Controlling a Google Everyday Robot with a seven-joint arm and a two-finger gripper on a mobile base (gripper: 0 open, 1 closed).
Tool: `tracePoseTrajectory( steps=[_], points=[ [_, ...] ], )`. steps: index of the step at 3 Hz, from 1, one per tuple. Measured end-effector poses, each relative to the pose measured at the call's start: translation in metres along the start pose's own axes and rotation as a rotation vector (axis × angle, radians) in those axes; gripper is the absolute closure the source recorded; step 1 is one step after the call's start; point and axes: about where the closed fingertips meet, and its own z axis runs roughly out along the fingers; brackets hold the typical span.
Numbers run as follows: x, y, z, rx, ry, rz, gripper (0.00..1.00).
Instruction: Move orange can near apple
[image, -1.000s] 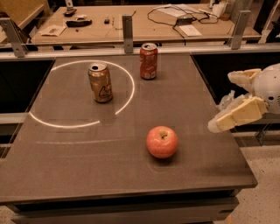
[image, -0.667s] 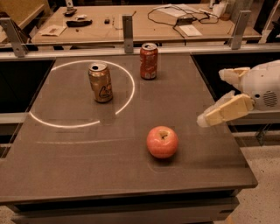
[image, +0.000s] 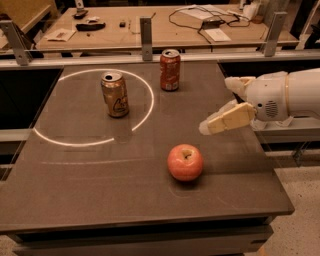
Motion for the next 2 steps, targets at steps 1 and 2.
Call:
tracePoseTrajectory(
  steps=[1,2],
  points=[
    [-0.001,0.004,0.026,-0.026,-0.031,0.023,0.00],
    [-0.006,0.006,0.048,-0.036,-0.058,0.051,0.00]
  ],
)
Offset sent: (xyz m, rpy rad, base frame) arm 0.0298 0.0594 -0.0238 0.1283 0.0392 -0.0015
